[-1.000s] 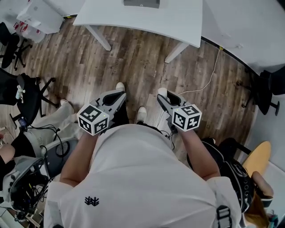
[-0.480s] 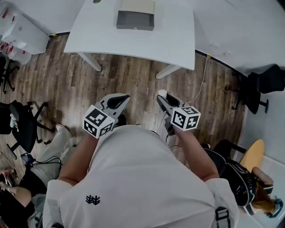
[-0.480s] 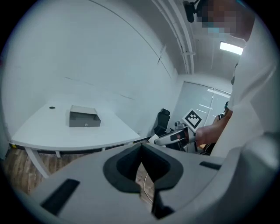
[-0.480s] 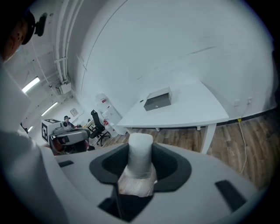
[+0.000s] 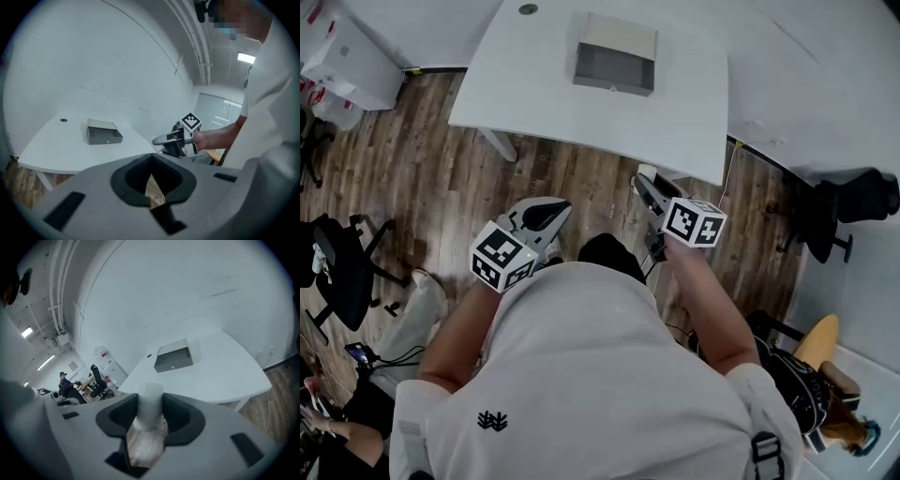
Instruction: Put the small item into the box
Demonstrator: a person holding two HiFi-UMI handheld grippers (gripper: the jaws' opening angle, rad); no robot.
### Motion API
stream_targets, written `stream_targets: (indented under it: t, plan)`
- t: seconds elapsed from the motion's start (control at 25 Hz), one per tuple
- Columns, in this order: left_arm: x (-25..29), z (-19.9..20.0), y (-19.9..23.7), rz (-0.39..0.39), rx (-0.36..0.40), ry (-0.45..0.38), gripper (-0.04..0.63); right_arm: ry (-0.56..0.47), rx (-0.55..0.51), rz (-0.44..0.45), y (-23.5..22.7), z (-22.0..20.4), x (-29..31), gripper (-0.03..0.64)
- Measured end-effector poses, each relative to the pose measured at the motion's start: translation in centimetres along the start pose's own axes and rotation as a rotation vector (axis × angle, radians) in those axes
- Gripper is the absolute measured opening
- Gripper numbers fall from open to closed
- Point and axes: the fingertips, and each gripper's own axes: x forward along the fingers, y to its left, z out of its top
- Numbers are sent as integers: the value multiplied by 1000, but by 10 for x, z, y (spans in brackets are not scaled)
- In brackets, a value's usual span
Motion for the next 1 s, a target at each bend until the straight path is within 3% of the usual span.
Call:
stream_targets:
  t: [0.32, 0.64, 1.0]
  plan:
    - [-1, 21, 48, 63, -39, -38, 7, -23, 40, 4, -6, 73, 77, 169]
    - [18, 69, 115, 189, -56, -77, 7, 11, 16, 1, -44, 152, 169, 170]
    - [43, 102, 164, 291, -84, -91, 6, 117, 3, -37, -91, 183, 253, 170]
